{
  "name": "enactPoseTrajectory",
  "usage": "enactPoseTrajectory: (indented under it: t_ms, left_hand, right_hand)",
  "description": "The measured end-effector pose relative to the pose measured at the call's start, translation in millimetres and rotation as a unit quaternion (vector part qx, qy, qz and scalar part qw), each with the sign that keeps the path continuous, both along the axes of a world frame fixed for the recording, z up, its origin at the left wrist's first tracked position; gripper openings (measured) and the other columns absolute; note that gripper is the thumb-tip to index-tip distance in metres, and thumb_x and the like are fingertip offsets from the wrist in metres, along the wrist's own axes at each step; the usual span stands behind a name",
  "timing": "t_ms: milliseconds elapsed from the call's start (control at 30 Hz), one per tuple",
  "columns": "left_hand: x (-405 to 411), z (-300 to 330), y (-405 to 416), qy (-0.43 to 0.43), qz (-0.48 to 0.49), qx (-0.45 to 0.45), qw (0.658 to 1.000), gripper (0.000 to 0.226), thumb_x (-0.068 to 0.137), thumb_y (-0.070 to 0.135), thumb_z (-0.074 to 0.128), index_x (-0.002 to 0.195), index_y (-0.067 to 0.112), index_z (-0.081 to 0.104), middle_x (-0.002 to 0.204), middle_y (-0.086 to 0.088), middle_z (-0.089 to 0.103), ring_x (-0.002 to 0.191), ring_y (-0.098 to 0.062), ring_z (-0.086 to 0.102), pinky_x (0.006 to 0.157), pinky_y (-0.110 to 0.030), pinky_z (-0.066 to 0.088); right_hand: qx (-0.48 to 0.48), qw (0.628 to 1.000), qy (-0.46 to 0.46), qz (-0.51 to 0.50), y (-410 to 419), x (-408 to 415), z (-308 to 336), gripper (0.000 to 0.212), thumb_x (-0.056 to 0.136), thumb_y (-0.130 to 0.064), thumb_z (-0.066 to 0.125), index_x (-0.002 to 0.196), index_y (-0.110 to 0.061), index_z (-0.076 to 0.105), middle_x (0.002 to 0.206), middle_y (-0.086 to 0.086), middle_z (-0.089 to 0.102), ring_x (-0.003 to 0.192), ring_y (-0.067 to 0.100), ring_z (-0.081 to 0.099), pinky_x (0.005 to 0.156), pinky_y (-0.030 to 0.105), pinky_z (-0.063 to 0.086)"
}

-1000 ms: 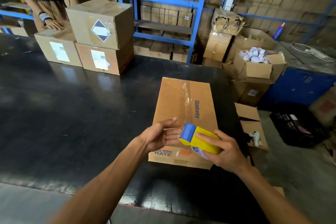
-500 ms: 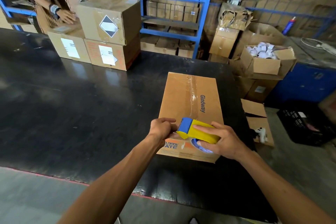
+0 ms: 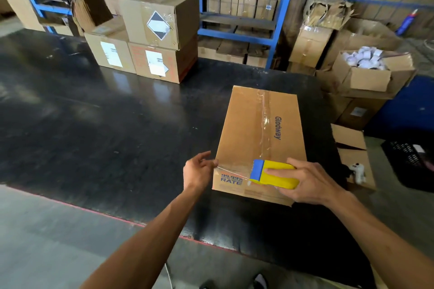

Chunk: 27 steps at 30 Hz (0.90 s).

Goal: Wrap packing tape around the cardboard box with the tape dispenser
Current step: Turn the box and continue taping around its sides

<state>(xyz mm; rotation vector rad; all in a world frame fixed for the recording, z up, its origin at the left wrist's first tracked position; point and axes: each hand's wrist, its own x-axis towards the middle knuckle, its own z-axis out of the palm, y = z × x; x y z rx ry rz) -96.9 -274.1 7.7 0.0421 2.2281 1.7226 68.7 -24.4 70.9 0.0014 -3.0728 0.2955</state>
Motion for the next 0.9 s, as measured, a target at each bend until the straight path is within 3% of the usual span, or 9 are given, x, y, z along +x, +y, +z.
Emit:
enactPoseTrajectory:
  t_ms: [133,267,400,533,633,733,767,833,900]
  left_hand:
    - [8.7,-6.6,3.9,0.060,0.036,-0.012,0.997,0.038,0.088,0.020,0.072,0.126,0.016,0.067,0.099,0.002,0.078,0.088,-0.001,0.069,0.093,-0.027,0.053]
    - [8.3,-17.3,8.3,0.072,0.034,-0.013,0.997,0.037,0.089,0.018,0.072,0.126,0.014,0.068,0.103,0.000,0.077,0.090,0.002,0.069,0.083,-0.006,0.048]
    - [7.3,-27.5,9.8,0.065,0.034,0.012,0.997,0.037,0.088,0.015,0.074,0.125,0.013,0.069,0.103,0.002,0.077,0.091,0.007,0.068,0.094,-0.016,0.051]
    - [7.5,-33.2,11.0,0.071,0.032,0.027,0.997,0.041,0.089,0.015,0.074,0.128,0.010,0.065,0.107,-0.001,0.076,0.087,0.014,0.066,0.088,-0.008,0.049]
    - [5.3,-35.7,7.8,0.074,0.017,0.032,0.997,0.050,0.089,0.018,0.075,0.135,0.010,0.059,0.108,0.000,0.076,0.097,0.004,0.068,0.086,-0.004,0.045]
    - [-5.7,-41.7,-2.1,0.117,-0.018,-0.038,0.992,0.067,0.085,0.032,0.078,0.144,0.014,0.050,0.089,0.003,0.074,0.080,-0.003,0.062,0.077,-0.015,0.047]
    - [-11.1,-45.5,-6.3,0.159,-0.038,-0.081,0.983,0.069,0.085,0.036,0.077,0.144,0.014,0.050,0.098,-0.001,0.074,0.082,-0.010,0.065,0.078,-0.021,0.048]
    - [-20.2,-52.6,-13.8,0.307,-0.085,-0.151,0.936,0.061,0.090,0.034,0.071,0.142,0.008,0.052,0.137,-0.013,0.061,0.112,-0.028,0.066,0.093,-0.034,0.051]
    - [-27.5,-52.4,-15.5,0.494,-0.151,-0.169,0.839,0.052,0.099,0.036,0.055,0.140,0.004,0.054,0.147,-0.018,0.049,0.127,-0.036,0.056,0.104,-0.050,0.047]
  right_hand:
    - [0.037,0.999,-0.008,-0.004,-13.0,-1.2,-3.7,0.052,0.078,-0.065,0.048,0.128,-0.057,0.053,0.092,-0.002,0.056,0.084,0.024,0.066,0.064,0.038,0.060]
    - [0.031,0.999,-0.012,-0.012,-14.8,-2.0,-16.2,0.061,0.076,-0.058,0.054,0.135,-0.053,0.042,0.087,-0.002,0.050,0.070,0.023,0.062,0.056,0.038,0.058]
    - [0.067,0.997,-0.046,-0.013,-21.3,-2.2,-13.1,0.056,0.070,-0.052,0.066,0.126,-0.051,0.057,0.085,0.000,0.052,0.062,0.024,0.061,0.050,0.033,0.056]
    - [0.093,0.992,-0.082,-0.026,-24.5,-3.5,-10.3,0.056,0.071,-0.053,0.065,0.126,-0.052,0.058,0.088,0.000,0.055,0.066,0.025,0.063,0.052,0.033,0.055]
    - [0.087,0.991,-0.090,-0.036,-24.8,-6.2,-10.4,0.054,0.074,-0.057,0.057,0.128,-0.053,0.056,0.093,0.000,0.056,0.072,0.026,0.064,0.059,0.036,0.057]
    - [0.082,0.992,-0.092,-0.034,-25.7,-9.2,-8.0,0.054,0.075,-0.060,0.048,0.128,-0.053,0.056,0.093,0.000,0.055,0.075,0.027,0.064,0.062,0.038,0.057]
    - [0.085,0.991,-0.098,-0.035,-25.8,-10.1,-6.4,0.054,0.075,-0.060,0.047,0.129,-0.053,0.055,0.093,-0.001,0.054,0.076,0.026,0.063,0.063,0.037,0.056]
    - [0.093,0.989,-0.109,-0.038,-26.0,-11.2,-3.8,0.055,0.076,-0.060,0.048,0.131,-0.055,0.052,0.096,-0.002,0.052,0.079,0.025,0.062,0.065,0.036,0.055]
    - [0.094,0.989,-0.109,-0.037,-26.8,-11.0,-2.7,0.055,0.077,-0.058,0.052,0.132,-0.055,0.051,0.096,-0.002,0.051,0.080,0.024,0.061,0.065,0.035,0.054]
